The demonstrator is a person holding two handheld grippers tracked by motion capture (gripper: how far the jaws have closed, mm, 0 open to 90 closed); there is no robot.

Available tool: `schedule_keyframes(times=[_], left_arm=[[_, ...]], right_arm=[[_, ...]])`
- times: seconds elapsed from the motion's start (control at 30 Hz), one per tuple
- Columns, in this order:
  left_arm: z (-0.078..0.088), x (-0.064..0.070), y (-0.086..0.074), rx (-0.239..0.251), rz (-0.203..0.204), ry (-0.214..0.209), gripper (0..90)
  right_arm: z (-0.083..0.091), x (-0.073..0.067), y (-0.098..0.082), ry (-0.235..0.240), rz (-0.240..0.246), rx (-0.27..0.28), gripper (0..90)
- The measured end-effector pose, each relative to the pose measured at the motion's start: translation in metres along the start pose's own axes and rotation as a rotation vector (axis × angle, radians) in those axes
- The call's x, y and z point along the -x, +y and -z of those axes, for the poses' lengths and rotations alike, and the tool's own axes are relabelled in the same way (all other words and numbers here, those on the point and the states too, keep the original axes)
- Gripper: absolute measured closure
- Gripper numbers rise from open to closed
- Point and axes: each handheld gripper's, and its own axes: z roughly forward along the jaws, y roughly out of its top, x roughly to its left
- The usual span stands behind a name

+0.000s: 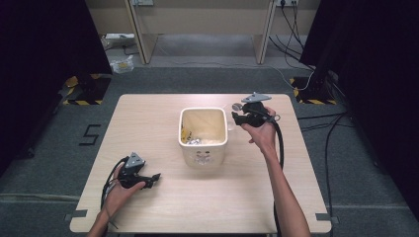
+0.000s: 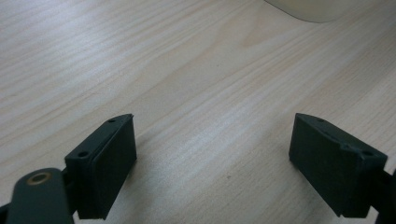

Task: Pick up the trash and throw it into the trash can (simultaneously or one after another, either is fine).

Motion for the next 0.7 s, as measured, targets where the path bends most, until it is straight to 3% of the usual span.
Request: schedule_keyframes(times=[0.3,0.57,0.7], left_arm=[[0.000,0.000,0.000,-0.001,0.000,0.000,13.9],[0.000,0.000,0.000,-0.001,0.000,0.000,13.9],[0.000,0.000,0.000,0.001,0.000,-0.001,13.9]], right_arm=[[-0.011,0.006,-0.004,-0.016,-0.034,-0.008,44.6],[-0.034,0.010,-0.007,-0.042,-0.046,-0.032,44.6],[-0.040,0.014,-0.008,-0.040,-0.071,-0.011,44.6]])
